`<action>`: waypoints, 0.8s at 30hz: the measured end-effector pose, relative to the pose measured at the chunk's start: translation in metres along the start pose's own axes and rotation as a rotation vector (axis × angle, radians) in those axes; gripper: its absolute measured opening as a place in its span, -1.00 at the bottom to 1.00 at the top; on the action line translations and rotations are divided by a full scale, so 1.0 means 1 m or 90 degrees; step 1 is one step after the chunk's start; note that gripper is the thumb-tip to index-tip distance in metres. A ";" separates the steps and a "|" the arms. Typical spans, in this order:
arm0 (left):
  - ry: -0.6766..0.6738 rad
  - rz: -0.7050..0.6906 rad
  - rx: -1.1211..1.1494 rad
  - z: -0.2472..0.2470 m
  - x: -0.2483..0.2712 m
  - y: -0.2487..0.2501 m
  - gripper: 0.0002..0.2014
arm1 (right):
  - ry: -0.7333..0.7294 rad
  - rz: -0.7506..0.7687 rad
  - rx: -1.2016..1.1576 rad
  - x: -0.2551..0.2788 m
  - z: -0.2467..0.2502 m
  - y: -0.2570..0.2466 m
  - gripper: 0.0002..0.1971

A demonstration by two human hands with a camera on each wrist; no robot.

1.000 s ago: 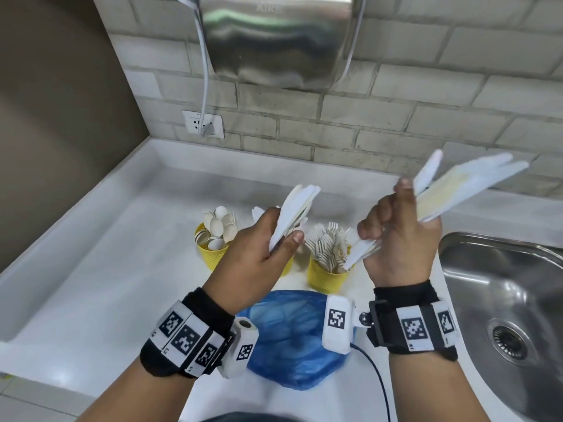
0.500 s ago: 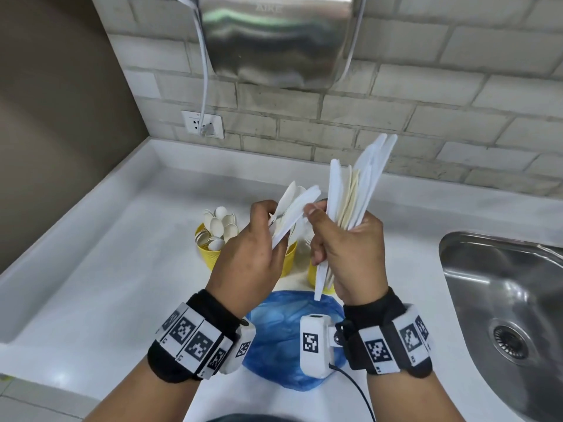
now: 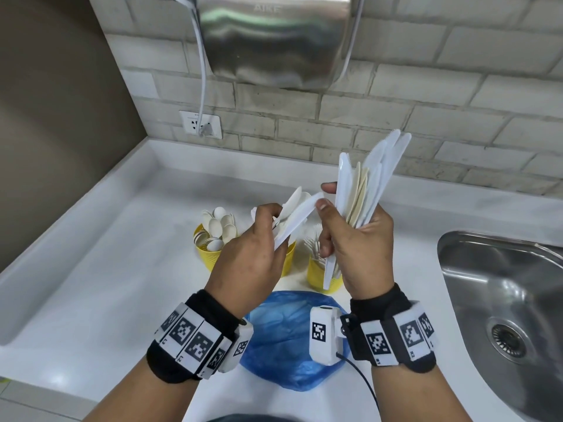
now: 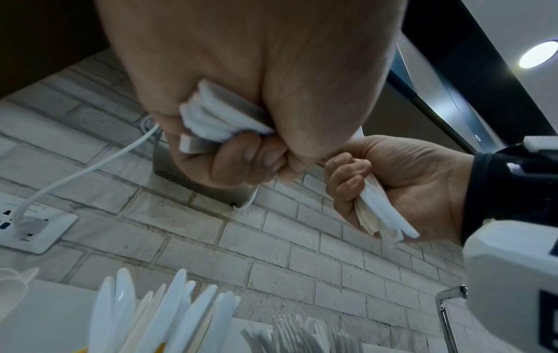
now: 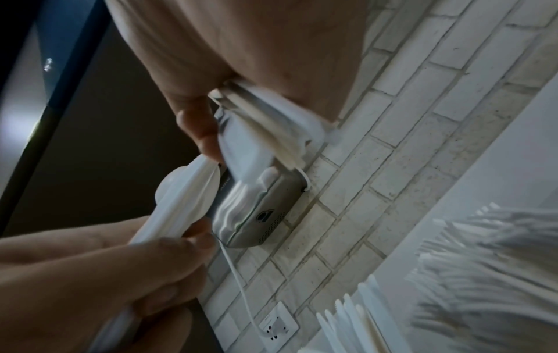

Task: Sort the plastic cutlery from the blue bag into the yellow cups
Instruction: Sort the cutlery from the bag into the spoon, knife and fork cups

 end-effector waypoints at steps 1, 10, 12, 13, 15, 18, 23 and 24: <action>-0.004 0.000 0.000 0.000 0.000 0.000 -0.62 | -0.010 -0.001 0.006 -0.001 0.001 0.000 -0.88; -0.010 0.001 0.013 0.000 0.000 0.000 -0.59 | -0.109 0.050 0.040 -0.007 0.012 -0.008 -0.89; -0.012 0.006 0.017 0.000 -0.001 0.000 -0.58 | -0.098 0.051 0.022 -0.006 0.013 -0.007 -0.91; -0.014 0.011 0.018 0.000 -0.001 0.000 -0.58 | -0.092 0.050 0.014 -0.006 0.013 -0.007 -0.92; -0.016 0.021 0.021 0.001 -0.001 -0.001 -0.57 | -0.079 0.035 -0.011 -0.007 0.014 -0.006 -0.93; -0.019 0.037 0.040 0.002 -0.001 -0.002 -0.55 | -0.050 -0.039 -0.106 -0.010 0.018 0.000 -0.89; -0.010 0.019 0.049 0.001 -0.001 0.005 -0.58 | -0.068 -0.102 -0.138 -0.005 0.011 0.012 -0.86; -0.008 0.020 0.055 0.001 -0.001 0.006 -0.59 | -0.075 -0.101 -0.122 -0.003 0.008 0.013 -0.84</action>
Point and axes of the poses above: each hand's wrist, its own x-axis away from the middle knuckle, its own z-axis out of the back of the hand, y = z × x, the point moved 1 cm from there along -x, towards the middle knuckle, and after that the axes turned 7 degrees about y, right-handed, at the moved point
